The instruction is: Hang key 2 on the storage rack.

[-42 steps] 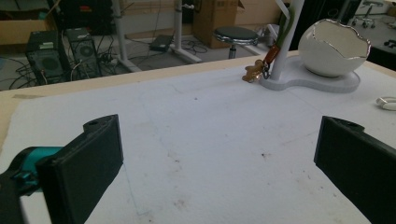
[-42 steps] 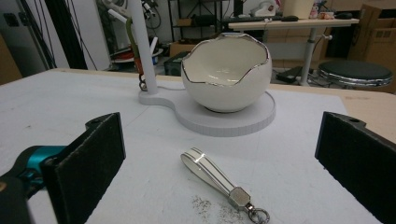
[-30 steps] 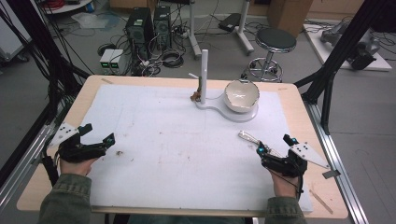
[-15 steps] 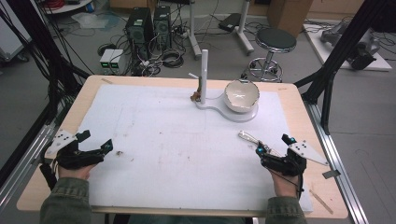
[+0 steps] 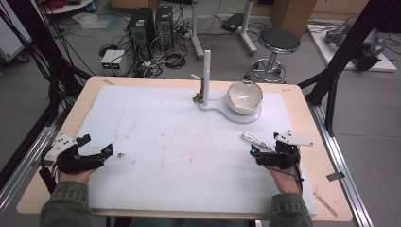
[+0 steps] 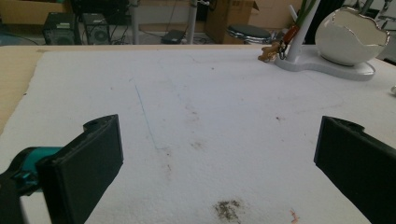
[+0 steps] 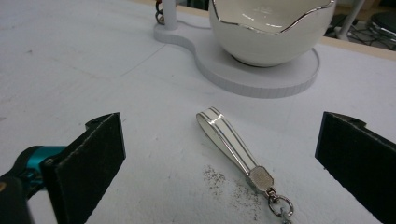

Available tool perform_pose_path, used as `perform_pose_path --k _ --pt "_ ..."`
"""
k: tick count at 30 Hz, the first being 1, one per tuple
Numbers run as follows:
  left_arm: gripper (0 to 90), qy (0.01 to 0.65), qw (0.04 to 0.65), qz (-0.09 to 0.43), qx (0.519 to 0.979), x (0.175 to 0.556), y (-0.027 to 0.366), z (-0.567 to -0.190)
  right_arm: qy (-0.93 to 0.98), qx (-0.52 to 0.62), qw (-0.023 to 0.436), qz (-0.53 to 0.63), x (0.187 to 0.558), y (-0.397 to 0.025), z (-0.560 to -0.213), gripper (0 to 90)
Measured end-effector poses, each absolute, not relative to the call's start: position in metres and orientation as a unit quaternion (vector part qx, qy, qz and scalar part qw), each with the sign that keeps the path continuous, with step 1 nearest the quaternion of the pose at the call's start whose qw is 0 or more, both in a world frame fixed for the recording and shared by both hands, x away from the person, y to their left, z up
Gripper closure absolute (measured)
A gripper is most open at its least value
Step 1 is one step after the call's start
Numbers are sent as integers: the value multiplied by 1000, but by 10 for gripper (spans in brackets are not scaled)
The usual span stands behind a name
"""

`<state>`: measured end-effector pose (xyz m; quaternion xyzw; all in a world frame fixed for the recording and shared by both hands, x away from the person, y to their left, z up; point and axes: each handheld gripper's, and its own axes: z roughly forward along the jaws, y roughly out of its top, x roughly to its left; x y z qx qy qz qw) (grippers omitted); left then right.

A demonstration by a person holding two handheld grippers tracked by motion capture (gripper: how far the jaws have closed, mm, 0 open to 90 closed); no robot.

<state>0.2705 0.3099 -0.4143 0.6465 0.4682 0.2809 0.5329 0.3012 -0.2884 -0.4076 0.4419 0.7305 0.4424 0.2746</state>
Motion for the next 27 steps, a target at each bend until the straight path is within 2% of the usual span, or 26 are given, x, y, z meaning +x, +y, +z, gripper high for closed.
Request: perform_pose_path --k 27 --pt "17 476 533 268 646 269 320 -419 803 432 221 346 361 -287 -399 5"
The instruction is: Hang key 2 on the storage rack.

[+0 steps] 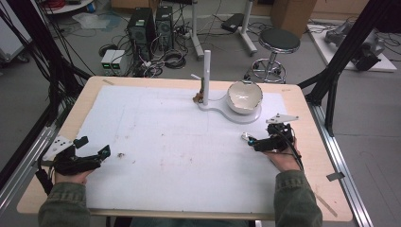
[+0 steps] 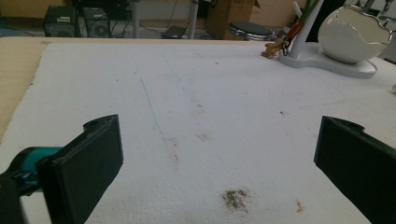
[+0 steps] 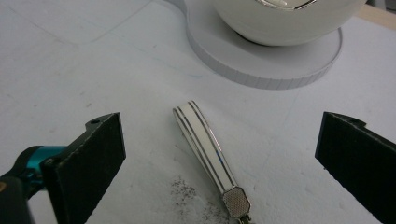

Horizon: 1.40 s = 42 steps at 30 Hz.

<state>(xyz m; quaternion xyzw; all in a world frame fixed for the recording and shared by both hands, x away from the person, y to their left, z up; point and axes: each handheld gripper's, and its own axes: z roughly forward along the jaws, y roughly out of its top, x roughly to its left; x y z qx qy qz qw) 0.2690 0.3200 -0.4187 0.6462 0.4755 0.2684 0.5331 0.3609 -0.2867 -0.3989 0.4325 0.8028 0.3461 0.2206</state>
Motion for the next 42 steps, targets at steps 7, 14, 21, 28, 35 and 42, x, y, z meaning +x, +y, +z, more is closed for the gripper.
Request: perform_pose_path --k 7,14,21,28,35,42 --pt "17 475 534 263 648 269 321 -420 831 425 175 314 385 -283 -407 5" --pt "17 478 538 259 644 269 324 -420 857 409 126 285 401 -282 -410 128" --pt "17 481 541 257 641 269 328 -422 883 389 96 243 407 -274 -419 281" --pt "17 480 542 256 640 270 328 -422 890 379 106 230 408 -270 -420 507" --pt "17 479 543 257 640 270 328 -422 894 371 96 232 407 -269 -419 732" --pt "17 477 542 254 643 271 328 -423 879 403 91 239 406 -271 -415 738"
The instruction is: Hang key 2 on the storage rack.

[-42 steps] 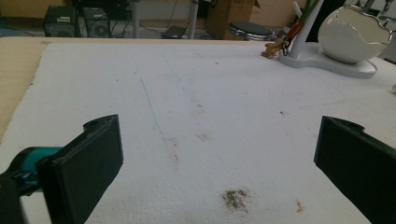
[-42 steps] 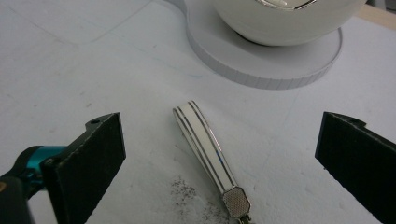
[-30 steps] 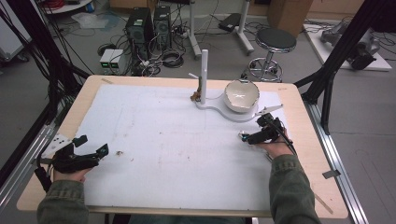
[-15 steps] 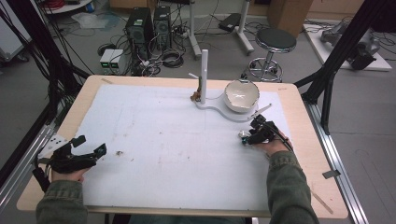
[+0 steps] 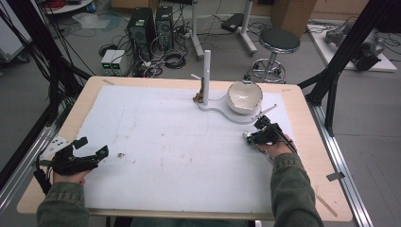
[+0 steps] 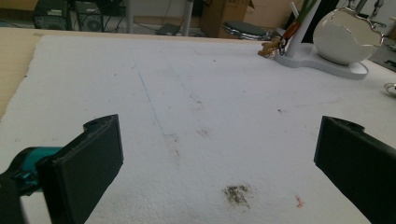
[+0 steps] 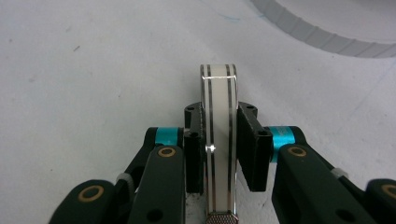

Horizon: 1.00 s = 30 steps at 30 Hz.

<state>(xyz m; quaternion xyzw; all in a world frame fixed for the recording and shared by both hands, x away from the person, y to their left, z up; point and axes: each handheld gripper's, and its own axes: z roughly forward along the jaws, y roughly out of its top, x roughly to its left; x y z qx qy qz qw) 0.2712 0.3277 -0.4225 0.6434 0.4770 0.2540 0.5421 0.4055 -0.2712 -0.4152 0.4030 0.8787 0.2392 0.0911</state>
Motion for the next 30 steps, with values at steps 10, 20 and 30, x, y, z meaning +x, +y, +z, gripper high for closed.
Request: perform_pose_path --k 10,20,30 --pt "17 478 542 250 644 273 329 -423 848 437 97 284 397 -282 -395 740" --pt "17 477 540 252 646 274 328 -424 827 444 115 326 391 -282 -365 740" --pt "17 478 542 252 644 275 329 -424 803 453 130 365 391 -271 -336 739"
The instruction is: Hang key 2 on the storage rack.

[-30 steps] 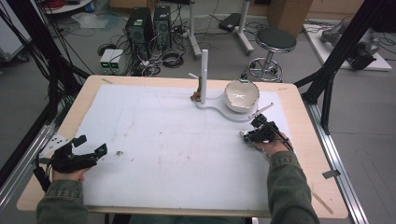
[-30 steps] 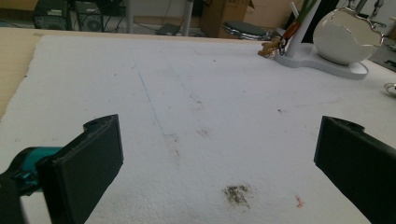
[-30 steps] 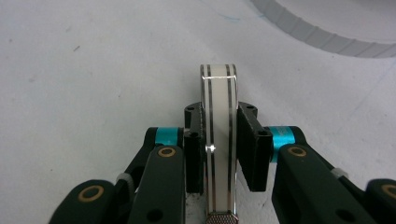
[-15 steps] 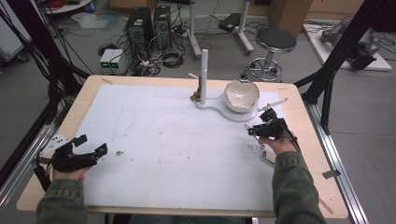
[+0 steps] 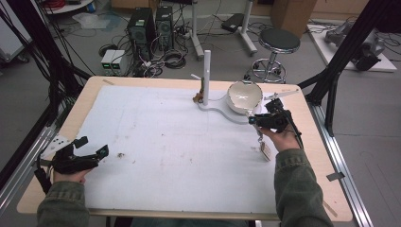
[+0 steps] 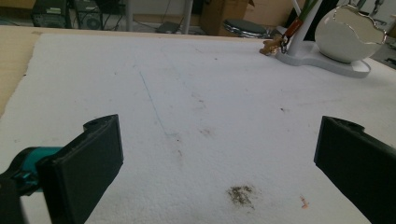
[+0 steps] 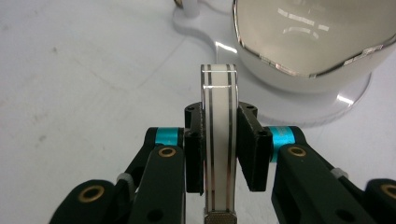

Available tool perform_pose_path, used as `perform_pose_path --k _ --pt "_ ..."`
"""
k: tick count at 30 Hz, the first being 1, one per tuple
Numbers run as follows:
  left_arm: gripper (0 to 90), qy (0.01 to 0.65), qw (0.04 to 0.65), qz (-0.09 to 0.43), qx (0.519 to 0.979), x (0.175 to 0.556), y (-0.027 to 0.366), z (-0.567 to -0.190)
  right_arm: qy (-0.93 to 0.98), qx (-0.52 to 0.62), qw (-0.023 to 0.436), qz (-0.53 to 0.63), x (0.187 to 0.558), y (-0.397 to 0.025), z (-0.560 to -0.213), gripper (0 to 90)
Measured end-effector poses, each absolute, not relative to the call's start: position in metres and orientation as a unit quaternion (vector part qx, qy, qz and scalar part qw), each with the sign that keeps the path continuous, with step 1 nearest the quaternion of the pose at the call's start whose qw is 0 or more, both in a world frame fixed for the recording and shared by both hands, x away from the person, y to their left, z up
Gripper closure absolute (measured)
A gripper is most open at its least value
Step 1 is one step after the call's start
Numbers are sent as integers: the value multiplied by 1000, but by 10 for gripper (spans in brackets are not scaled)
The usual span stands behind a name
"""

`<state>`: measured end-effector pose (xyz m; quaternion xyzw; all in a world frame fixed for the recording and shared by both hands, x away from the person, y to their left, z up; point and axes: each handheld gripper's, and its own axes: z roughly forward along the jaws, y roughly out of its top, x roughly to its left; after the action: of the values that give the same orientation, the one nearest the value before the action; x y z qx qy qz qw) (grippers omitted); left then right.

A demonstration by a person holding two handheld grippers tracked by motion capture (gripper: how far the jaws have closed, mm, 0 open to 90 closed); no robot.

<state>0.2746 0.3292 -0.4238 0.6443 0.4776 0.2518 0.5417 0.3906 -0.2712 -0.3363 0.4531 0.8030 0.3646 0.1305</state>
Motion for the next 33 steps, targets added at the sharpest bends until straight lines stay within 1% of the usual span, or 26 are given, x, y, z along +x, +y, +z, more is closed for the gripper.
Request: perform_pose_path --k 5,13,24,33 --pt "17 479 544 253 640 274 330 -424 788 455 135 393 391 -269 -323 739" --pt "17 479 545 253 640 274 330 -424 773 440 125 439 390 -262 -305 739" --pt "17 478 543 250 644 275 330 -424 779 411 134 454 390 -232 -272 739" --pt "17 482 545 256 636 275 332 -424 780 393 134 468 399 -214 -256 739"
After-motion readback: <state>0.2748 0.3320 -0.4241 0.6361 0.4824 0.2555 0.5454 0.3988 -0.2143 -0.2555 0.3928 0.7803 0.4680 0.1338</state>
